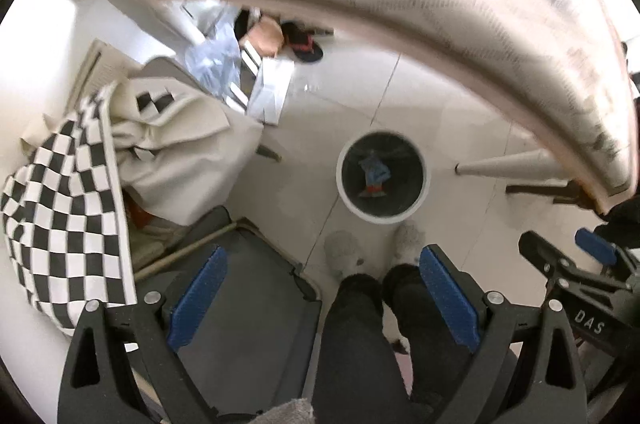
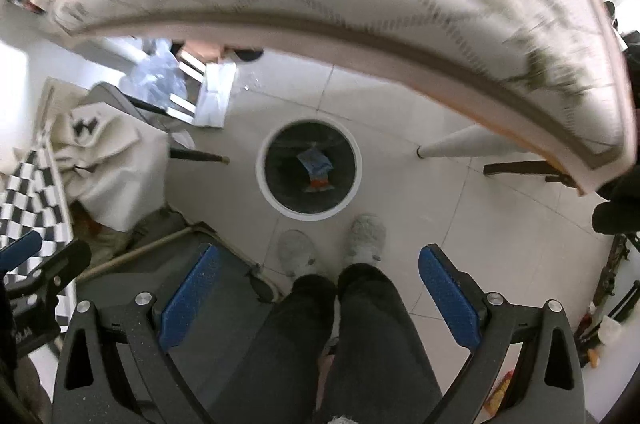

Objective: Collect trash
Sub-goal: 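Raise both tools from the bin back toward the table, then grasp the orange wrapper with the left gripper while the right grasps a foil blister pack, then carry the wrapper and blister pack over the bin and release both, then raise both tools from the bin back toward the table, then grasp a foil blister pack with the left gripper while the right grasps the white-blue medicine box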

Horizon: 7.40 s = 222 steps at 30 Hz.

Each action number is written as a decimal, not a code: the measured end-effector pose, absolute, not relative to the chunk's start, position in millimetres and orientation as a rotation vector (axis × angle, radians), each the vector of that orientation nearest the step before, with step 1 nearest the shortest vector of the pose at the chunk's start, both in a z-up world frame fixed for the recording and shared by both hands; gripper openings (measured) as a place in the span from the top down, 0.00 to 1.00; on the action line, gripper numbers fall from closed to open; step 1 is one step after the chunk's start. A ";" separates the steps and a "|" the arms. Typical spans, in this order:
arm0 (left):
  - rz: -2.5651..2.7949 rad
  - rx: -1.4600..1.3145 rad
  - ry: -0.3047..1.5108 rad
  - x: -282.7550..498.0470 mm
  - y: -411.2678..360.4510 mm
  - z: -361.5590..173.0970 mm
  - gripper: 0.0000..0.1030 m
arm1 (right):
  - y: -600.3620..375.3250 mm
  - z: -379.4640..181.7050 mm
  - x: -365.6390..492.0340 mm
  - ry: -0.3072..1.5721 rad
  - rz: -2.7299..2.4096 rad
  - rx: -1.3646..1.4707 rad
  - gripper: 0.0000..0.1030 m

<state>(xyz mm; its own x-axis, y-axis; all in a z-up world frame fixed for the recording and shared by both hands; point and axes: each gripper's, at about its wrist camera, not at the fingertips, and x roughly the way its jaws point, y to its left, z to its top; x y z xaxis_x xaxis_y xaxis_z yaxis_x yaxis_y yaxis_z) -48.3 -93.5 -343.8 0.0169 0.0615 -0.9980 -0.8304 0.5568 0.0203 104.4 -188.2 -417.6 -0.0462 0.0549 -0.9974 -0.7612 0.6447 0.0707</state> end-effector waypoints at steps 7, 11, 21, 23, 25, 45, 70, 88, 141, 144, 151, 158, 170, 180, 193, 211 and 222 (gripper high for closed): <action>0.849 -0.695 1.302 -23.2 -77.4 -285.9 0.04 | -181.1 -348.6 140.5 1.494 0.740 -0.456 0.02; 0.892 -0.721 1.248 17.6 -50.9 -267.1 0.04 | -163.9 -326.6 198.0 1.494 0.704 -0.387 0.02; 1.025 -0.789 1.271 154.0 30.7 -288.8 0.04 | -75.5 -374.9 355.5 1.469 0.616 -0.418 0.02; 1.044 -0.813 1.299 168.0 41.9 -300.8 0.04 | -59.4 -392.4 373.0 1.485 0.613 -0.444 0.02; 1.060 -0.840 1.315 178.9 52.5 -307.8 0.04 | -42.4 -408.4 386.2 1.495 0.616 -0.475 0.04; 1.004 -0.949 1.277 300.6 124.4 -337.6 0.62 | -22.1 -396.7 482.5 1.493 0.563 -0.452 0.44; 0.848 -0.548 1.109 128.5 -43.9 -214.3 0.94 | -140.6 -308.3 292.0 1.319 0.749 -0.366 0.43; 0.611 -0.996 1.351 26.4 -109.5 -459.9 0.94 | -248.1 -503.6 146.7 1.645 0.634 -0.546 0.43; 0.894 -0.927 1.432 -36.1 -112.7 -562.1 0.05 | -200.7 -655.0 147.7 1.509 0.737 -0.767 0.04; 0.893 -0.902 1.413 -40.8 -118.1 -513.9 0.05 | -205.6 -606.0 143.8 1.494 0.746 -0.754 0.04; 0.879 -0.862 1.394 -54.7 -132.8 -426.2 0.05 | -212.0 -491.0 130.3 1.455 0.796 -0.728 0.04; 0.859 -0.805 1.342 -60.1 -143.8 -341.5 0.05 | -215.9 -389.4 120.2 1.413 0.832 -0.664 0.04; 0.940 -0.743 1.220 10.5 -94.8 -264.5 0.05 | -187.3 -308.8 217.4 1.415 0.763 -0.451 0.04; 1.058 -0.837 1.279 159.4 -2.7 -300.3 0.05 | -74.8 -321.1 422.6 1.326 0.730 -0.660 0.04; 1.013 -1.219 1.305 299.5 81.5 -369.0 0.06 | 87.1 -416.1 566.1 1.290 0.876 -0.953 0.04; 1.002 -1.100 1.354 335.1 76.1 -384.5 0.42 | 84.4 -438.1 605.5 1.496 0.978 -0.751 0.08; 1.009 -1.057 1.401 293.6 58.5 -383.7 0.42 | 108.0 -429.3 563.2 1.388 1.079 -0.899 0.07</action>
<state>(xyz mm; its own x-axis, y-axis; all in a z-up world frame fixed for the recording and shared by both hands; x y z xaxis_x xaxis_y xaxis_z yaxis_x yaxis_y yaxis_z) 293.6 58.5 -383.7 -0.0463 -0.0719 -0.9963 -0.9678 0.2504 0.0269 563.2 108.0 -429.3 -0.1040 0.0565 -0.9930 -0.9483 0.2955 0.1162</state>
